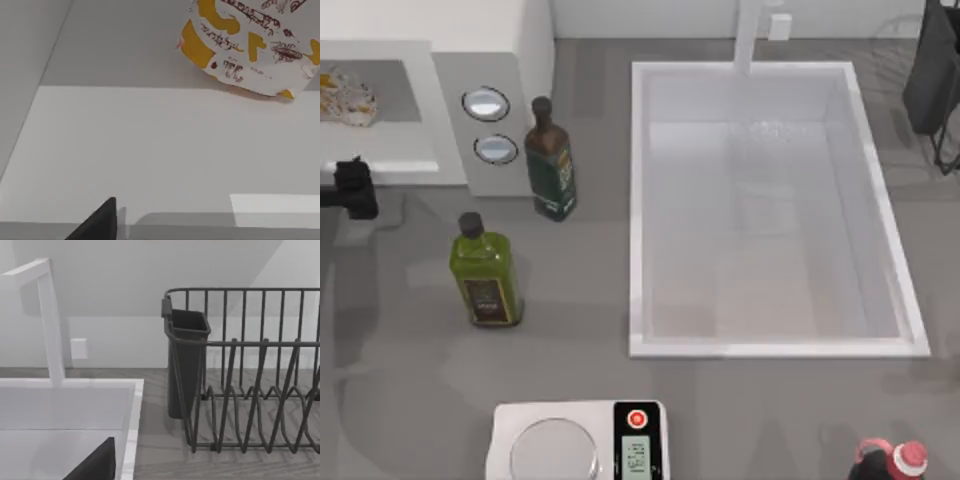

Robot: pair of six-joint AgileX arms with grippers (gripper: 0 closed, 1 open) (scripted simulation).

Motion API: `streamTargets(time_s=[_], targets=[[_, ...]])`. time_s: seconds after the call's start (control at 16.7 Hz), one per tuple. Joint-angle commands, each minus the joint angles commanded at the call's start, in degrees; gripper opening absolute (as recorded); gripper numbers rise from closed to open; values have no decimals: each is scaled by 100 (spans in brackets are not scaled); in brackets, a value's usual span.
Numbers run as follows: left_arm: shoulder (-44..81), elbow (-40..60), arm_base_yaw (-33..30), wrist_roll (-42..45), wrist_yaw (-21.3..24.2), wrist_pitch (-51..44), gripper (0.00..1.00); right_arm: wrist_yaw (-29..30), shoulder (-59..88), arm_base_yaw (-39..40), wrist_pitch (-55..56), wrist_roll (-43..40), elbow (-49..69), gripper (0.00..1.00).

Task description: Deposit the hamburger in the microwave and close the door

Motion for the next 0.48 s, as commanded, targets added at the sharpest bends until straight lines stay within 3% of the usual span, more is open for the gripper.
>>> streamTargets(time_s=[0.24, 0.48], targets=[[-667, -1412, 236, 83, 184, 723, 100, 0, 0, 0, 0, 0, 0, 100], [-877, -1856, 336, 125, 253, 1033, 100, 0, 0, 0, 0, 0, 0, 100]])
